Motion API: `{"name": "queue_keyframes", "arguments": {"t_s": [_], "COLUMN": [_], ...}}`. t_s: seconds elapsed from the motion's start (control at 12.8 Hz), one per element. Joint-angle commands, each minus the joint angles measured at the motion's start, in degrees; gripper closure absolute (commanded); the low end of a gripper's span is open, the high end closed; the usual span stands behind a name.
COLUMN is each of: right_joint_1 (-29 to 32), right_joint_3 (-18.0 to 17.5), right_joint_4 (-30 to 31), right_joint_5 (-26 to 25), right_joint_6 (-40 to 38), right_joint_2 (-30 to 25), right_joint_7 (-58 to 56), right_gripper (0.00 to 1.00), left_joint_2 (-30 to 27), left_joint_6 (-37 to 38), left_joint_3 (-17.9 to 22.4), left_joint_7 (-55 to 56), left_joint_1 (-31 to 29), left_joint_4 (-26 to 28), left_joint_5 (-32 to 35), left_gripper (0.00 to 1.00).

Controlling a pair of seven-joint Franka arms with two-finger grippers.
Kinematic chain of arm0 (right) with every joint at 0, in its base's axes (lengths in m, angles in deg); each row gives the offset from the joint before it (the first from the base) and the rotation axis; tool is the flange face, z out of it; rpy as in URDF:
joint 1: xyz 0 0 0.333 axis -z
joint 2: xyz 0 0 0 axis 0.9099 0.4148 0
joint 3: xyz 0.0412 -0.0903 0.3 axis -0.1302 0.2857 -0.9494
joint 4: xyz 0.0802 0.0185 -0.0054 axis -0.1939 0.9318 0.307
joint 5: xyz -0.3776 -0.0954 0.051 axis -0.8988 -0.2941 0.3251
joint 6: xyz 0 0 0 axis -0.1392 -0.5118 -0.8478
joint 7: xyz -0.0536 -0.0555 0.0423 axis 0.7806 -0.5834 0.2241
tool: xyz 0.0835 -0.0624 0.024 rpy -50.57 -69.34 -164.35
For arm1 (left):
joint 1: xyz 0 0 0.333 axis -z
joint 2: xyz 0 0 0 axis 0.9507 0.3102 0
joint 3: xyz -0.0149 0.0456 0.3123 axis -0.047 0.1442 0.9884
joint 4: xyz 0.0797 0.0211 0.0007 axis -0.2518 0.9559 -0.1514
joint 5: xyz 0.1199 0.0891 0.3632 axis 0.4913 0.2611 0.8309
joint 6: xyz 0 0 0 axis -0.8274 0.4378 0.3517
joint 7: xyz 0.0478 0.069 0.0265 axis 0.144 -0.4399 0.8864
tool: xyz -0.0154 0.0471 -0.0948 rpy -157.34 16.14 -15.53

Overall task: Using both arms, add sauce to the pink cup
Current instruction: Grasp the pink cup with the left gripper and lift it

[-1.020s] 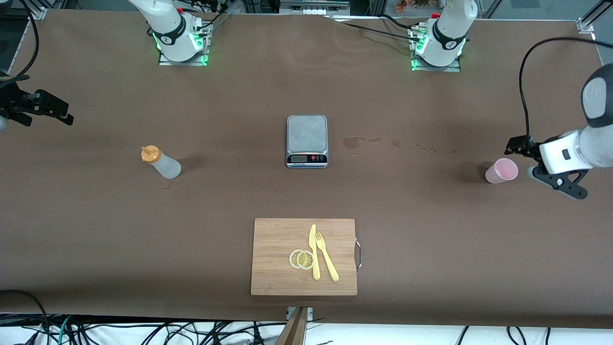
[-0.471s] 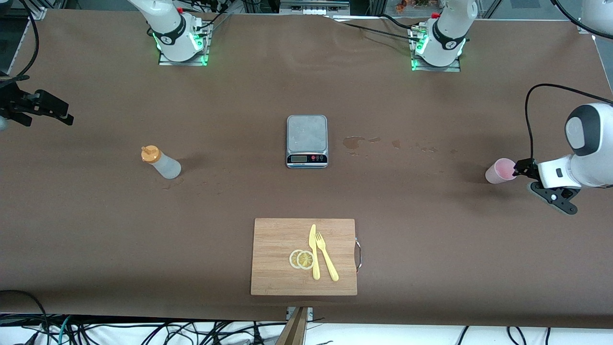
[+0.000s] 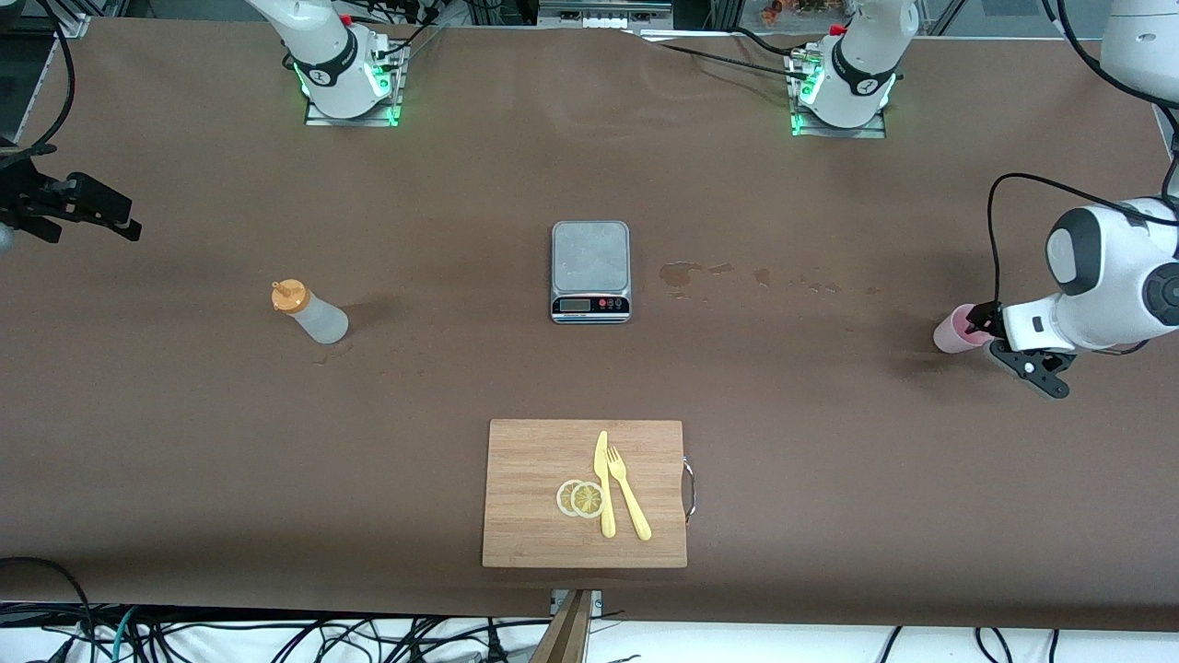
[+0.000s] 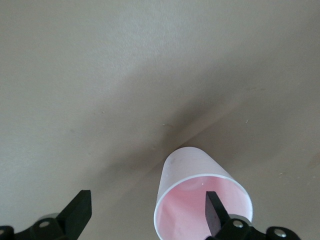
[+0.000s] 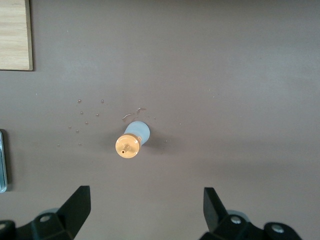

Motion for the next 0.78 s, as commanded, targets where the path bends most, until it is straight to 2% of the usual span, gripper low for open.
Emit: {"name": "queue_keyframes", "arguments": {"t_s": [0.0,0.08,0.16,0.24,0.71], "right_joint_1": [0.19,0.19,0.19,0.19,0.19], "right_joint_3": [-0.16,-0.16,-0.16,-0.16,-0.16], "right_joint_4": [-0.37,-0.37,-0.37,-0.37,-0.37], "right_joint_5": [0.18,0.18,0.18,0.18,0.18], "right_joint_6": [0.09,0.09,0.09,0.09,0.09], "right_joint_2": [-0.04,-0.04,-0.04,-0.04,-0.04], "right_joint_7": [0.31,0.31,0.31,0.31,0.31], "right_gripper": [0.00,0.00,0.00,0.00,0.00], "left_joint_2": [0.41,0.32,0.41,0.49,0.41], "left_joint_6": [-1.61,-1.52,-1.43,-1.35,-0.47], "left_joint_3": [-0.61,-0.61,-0.61,-0.61,-0.88], "left_joint_7": [-0.63,-1.50,-3.77,-4.23,-3.62], "left_joint_1": [-1.55,-1.64,-1.64,-1.64,-1.47], "left_joint_4": [0.33,0.50,0.50,0.50,0.06], "left_joint_5": [1.80,1.80,1.80,1.80,1.71], "left_gripper": [0.21,0.62,0.91,1.00,1.00]}}
